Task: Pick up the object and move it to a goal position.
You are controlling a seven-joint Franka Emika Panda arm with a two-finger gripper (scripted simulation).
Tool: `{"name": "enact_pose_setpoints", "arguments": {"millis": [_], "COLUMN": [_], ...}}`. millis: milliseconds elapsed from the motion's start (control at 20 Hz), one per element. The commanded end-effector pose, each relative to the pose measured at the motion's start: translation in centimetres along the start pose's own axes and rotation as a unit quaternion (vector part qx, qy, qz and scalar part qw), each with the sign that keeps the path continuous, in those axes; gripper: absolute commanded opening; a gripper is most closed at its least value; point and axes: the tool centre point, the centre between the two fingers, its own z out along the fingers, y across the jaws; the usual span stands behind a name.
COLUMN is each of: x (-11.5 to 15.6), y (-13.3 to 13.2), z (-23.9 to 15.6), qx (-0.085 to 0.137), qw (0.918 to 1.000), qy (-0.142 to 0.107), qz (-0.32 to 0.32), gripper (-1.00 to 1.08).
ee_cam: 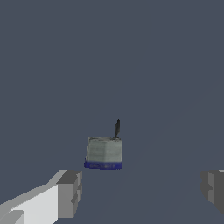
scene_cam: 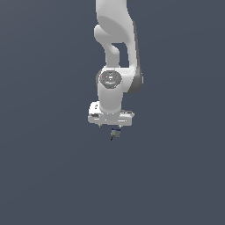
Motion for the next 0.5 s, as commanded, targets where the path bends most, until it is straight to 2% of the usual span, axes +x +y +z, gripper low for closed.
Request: {"name": "enact_pose_setpoints", "arguments": {"millis": [0,450], "x": [0.1,0.1], "y": [-1.0,-2.9], "z": [1.7,4.8], "qx": [0.004,0.012], "qw": [0.9999,0.9988], "qy": [0.003,0.01], "qz": [0.016,0.047], "gripper": [1.0,1.0]}}
